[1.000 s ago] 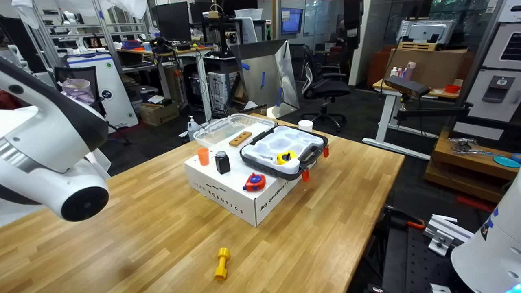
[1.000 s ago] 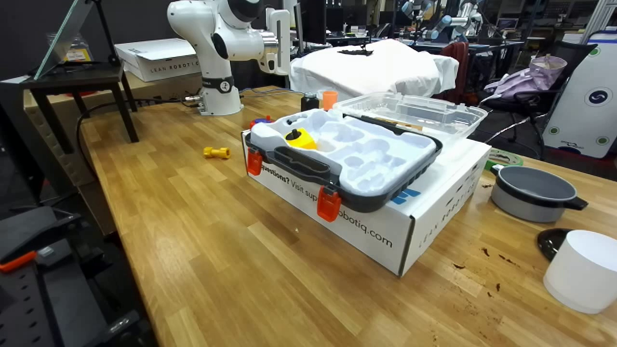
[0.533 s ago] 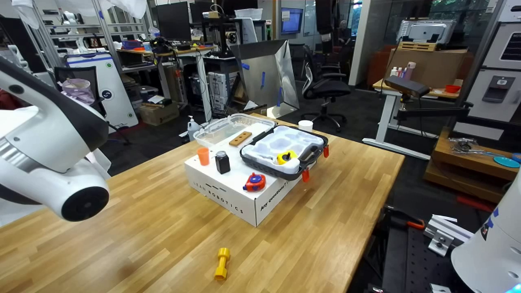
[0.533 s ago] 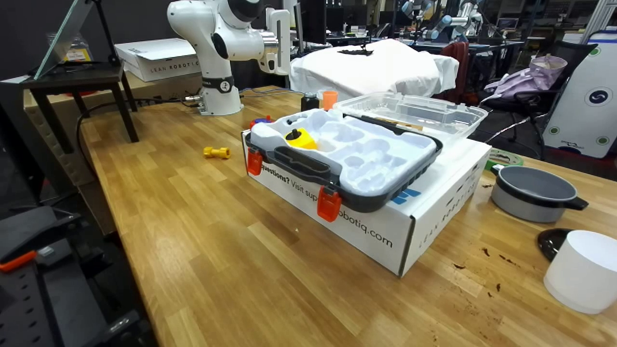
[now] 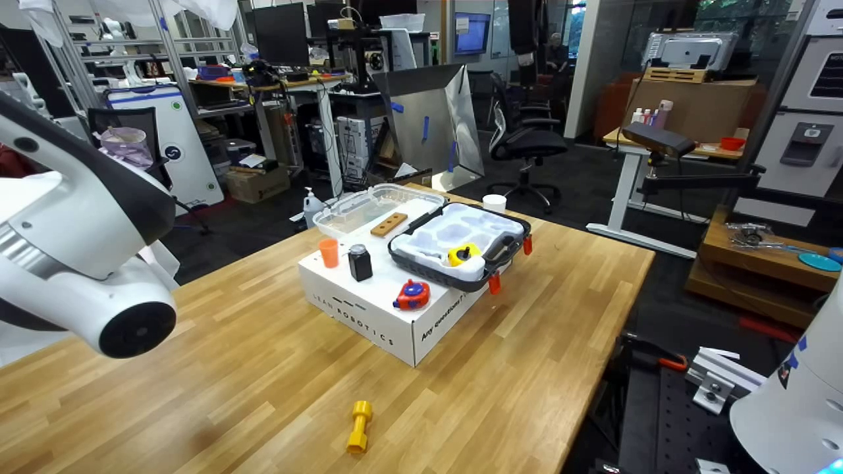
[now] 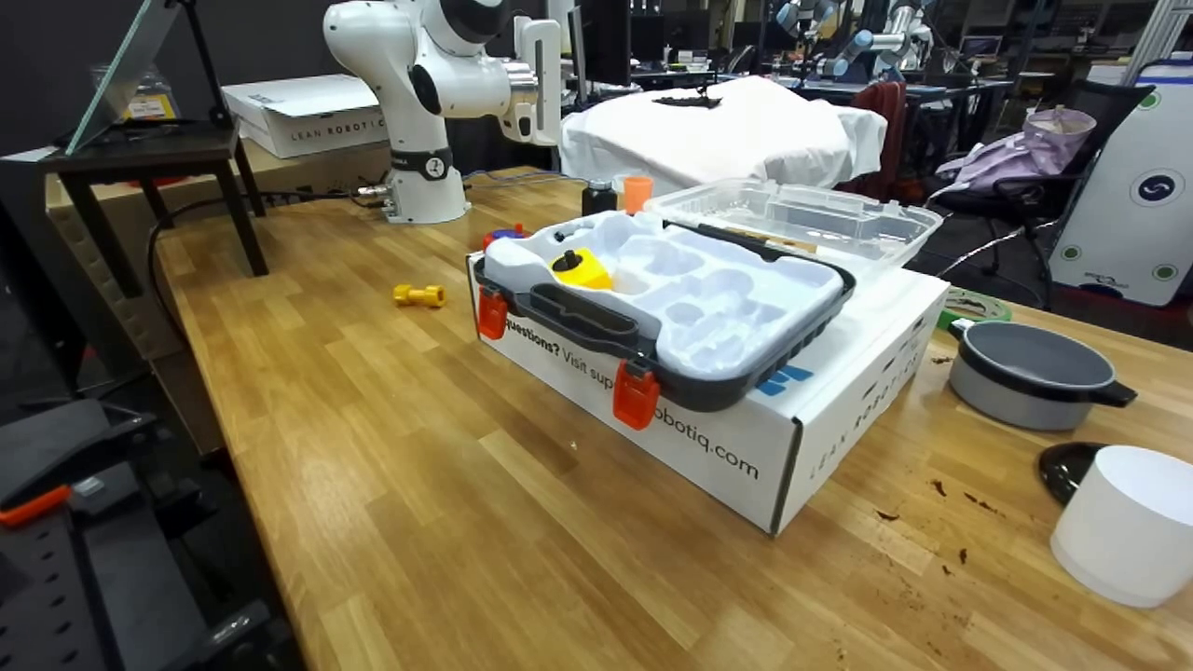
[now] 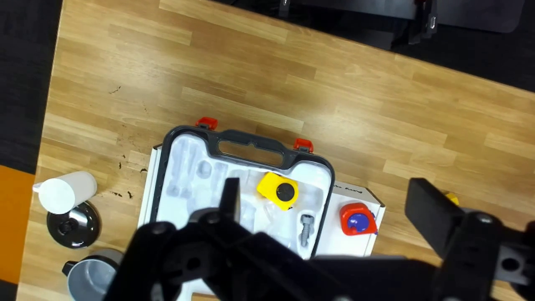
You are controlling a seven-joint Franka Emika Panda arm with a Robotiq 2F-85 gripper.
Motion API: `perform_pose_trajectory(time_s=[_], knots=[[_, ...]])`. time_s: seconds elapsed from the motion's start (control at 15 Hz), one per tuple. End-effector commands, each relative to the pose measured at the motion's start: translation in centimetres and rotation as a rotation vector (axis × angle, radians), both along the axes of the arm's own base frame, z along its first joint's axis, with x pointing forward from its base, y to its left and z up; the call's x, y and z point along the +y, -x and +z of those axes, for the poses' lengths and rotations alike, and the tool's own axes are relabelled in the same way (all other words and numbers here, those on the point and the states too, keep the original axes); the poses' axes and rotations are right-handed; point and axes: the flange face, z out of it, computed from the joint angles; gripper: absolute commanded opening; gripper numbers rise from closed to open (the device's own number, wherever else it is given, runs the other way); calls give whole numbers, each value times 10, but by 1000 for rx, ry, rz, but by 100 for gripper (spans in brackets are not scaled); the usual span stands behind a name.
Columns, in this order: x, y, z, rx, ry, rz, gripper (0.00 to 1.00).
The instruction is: Put the wooden object on the table
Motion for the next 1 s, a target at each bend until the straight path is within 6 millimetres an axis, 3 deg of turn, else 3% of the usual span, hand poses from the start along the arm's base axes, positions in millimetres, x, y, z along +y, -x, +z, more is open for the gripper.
perform_pose_trajectory(time_s=[0.0,0.13,0.47,0.53,0.67,0.93], knots=[[3,-8,2,-16,-25,-8,100],[10,-22,-1,-24,-55,-11,100],[28,-86,-32,0,-72,-66,100],[27,-65,-29,-19,-60,-29,100],[28,-75,-41,2,-58,-32,100],[27,-68,-28,-20,-59,-33,100]])
